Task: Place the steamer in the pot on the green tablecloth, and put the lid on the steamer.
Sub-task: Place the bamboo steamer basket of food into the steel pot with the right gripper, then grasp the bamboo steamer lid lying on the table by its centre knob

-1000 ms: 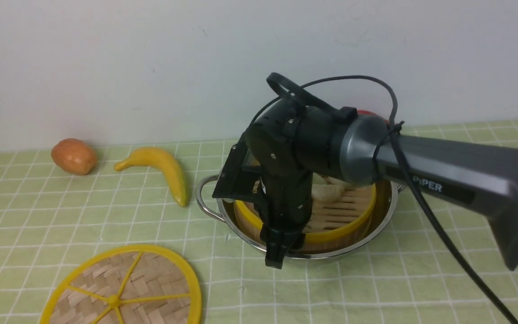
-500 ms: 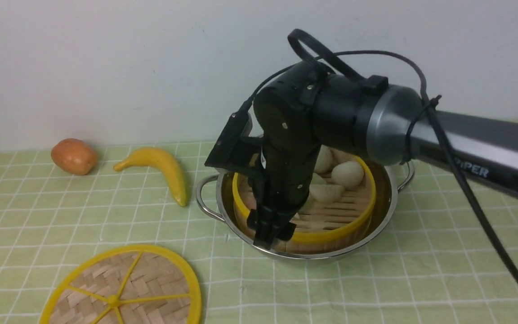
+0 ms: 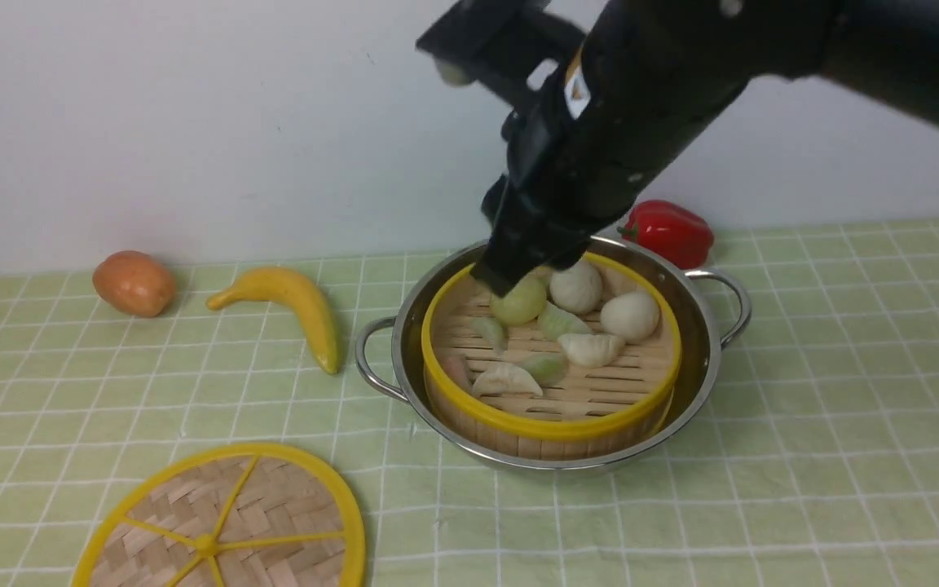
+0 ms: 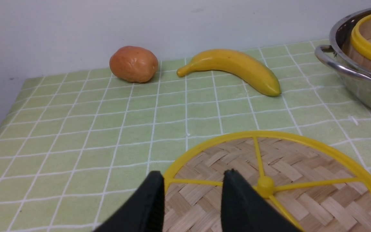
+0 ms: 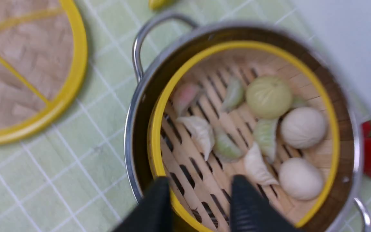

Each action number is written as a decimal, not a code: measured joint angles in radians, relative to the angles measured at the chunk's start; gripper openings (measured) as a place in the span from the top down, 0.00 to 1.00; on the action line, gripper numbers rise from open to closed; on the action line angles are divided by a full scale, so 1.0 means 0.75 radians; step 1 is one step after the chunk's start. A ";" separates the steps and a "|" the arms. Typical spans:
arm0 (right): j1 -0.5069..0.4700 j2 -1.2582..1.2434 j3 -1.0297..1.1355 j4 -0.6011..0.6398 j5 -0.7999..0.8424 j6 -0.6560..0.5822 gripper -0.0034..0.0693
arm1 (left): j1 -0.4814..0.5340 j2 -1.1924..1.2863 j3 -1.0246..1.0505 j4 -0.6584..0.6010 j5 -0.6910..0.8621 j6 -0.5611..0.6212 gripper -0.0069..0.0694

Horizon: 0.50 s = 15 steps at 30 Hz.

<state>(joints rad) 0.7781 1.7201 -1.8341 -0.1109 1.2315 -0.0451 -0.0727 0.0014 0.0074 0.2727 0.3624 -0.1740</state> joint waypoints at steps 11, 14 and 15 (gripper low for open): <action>0.000 -0.230 0.000 0.174 0.002 0.255 0.97 | 0.000 0.000 0.000 0.000 0.000 0.000 0.59; 0.000 -0.236 0.000 0.218 0.002 0.270 0.97 | 0.000 0.000 0.000 0.000 0.000 0.000 0.59; 0.000 -0.236 0.000 0.231 0.002 0.276 0.97 | 0.000 0.000 0.000 0.000 0.000 0.000 0.59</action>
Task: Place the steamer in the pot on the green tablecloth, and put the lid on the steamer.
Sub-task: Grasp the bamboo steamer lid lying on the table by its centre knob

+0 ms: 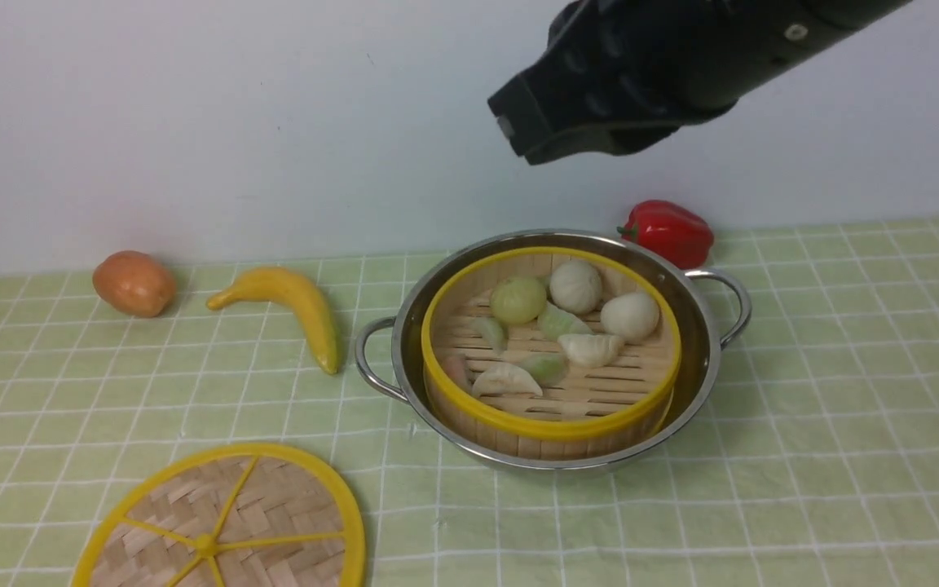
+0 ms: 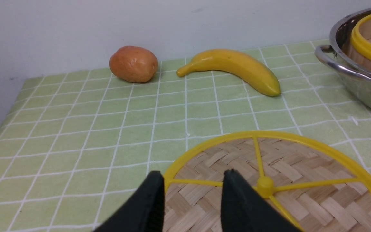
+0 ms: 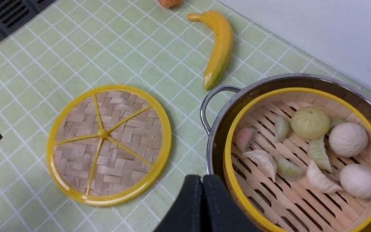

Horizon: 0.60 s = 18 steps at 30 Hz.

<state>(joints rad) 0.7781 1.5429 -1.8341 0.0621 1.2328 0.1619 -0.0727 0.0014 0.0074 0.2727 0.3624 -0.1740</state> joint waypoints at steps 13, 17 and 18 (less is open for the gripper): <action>-0.022 -0.647 0.941 -0.083 -0.298 -0.083 0.95 | 0.000 -0.002 0.000 0.000 0.000 0.000 0.59; -0.139 -1.026 1.449 -0.083 -0.737 -0.083 0.94 | 0.000 -0.002 0.000 0.000 0.000 0.000 0.59; -0.175 -1.119 1.541 -0.083 -0.855 -0.083 0.94 | 0.000 -0.002 0.000 0.000 0.000 0.000 0.59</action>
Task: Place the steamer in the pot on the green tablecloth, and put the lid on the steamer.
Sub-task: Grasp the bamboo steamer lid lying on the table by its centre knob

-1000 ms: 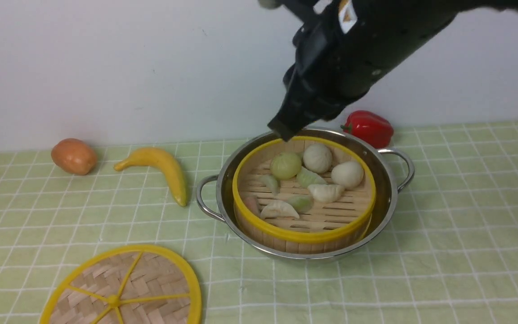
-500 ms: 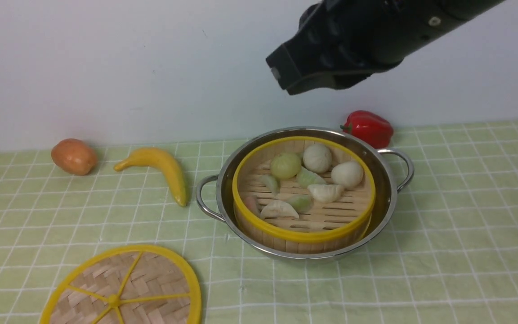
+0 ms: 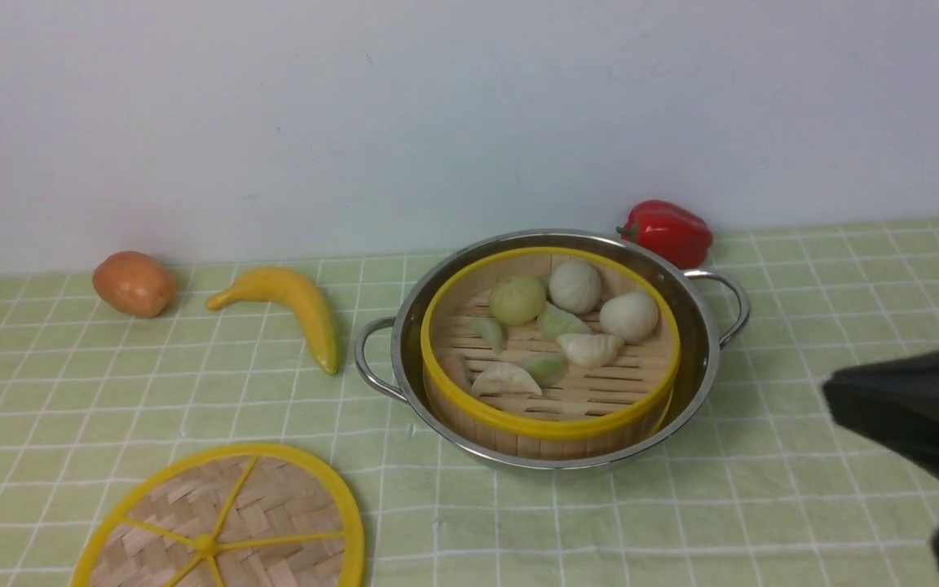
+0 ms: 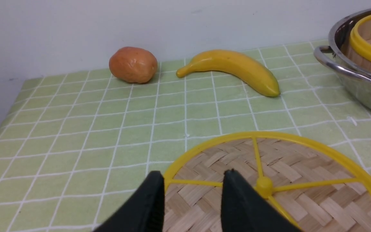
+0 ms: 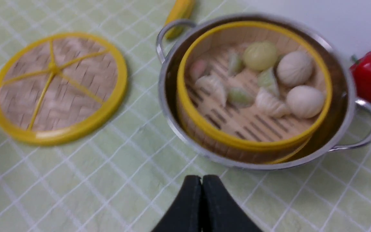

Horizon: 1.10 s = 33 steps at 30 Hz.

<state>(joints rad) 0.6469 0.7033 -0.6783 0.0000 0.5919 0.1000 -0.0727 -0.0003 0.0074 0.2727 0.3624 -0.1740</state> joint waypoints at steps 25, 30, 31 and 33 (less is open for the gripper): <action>-0.756 -0.933 0.915 -0.043 -0.331 0.002 0.88 | 0.000 0.000 0.000 0.000 0.000 0.000 0.59; -0.758 -0.933 0.915 -0.040 -0.328 0.029 0.86 | 0.000 0.000 0.000 0.000 0.000 0.000 0.59; -0.758 -0.933 0.915 -0.038 -0.328 0.032 0.86 | 0.000 0.000 0.000 0.000 0.000 0.000 0.59; -0.758 -0.933 0.915 -0.038 -0.328 0.033 0.85 | 0.000 0.000 0.000 0.000 0.000 0.000 0.59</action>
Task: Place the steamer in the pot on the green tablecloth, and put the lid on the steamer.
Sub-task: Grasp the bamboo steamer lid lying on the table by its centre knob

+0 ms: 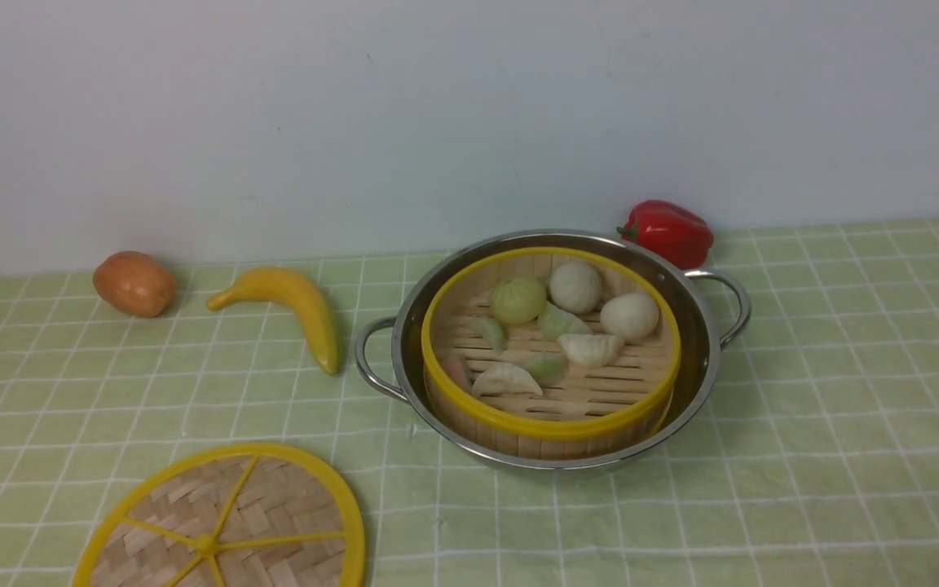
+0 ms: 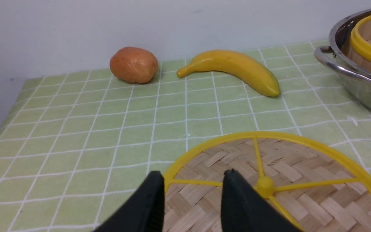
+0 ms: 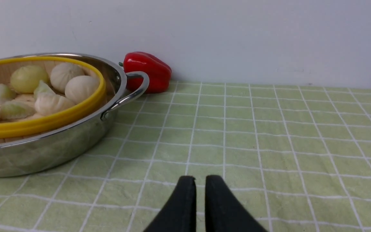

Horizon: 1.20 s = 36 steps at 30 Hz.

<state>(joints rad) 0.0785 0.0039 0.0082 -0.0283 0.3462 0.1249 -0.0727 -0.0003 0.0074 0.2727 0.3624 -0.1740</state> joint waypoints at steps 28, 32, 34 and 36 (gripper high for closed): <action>0.000 0.000 0.000 0.000 0.000 0.000 0.74 | 0.000 0.000 0.000 0.580 -0.001 0.151 0.59; 0.000 0.000 0.000 0.000 0.000 0.000 0.73 | 0.000 0.000 0.000 0.619 -0.005 0.151 0.59; 0.000 0.000 0.000 0.000 -0.001 0.000 0.73 | 0.000 0.000 0.000 0.607 -0.025 0.147 0.59; 0.000 0.000 0.000 0.000 -0.001 0.000 0.72 | 0.000 0.000 0.000 0.521 -0.098 0.094 0.59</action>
<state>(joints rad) 0.0785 0.0039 0.0084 -0.0283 0.3452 0.1252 -0.0727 -0.0003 0.0074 0.6636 0.2890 -0.1035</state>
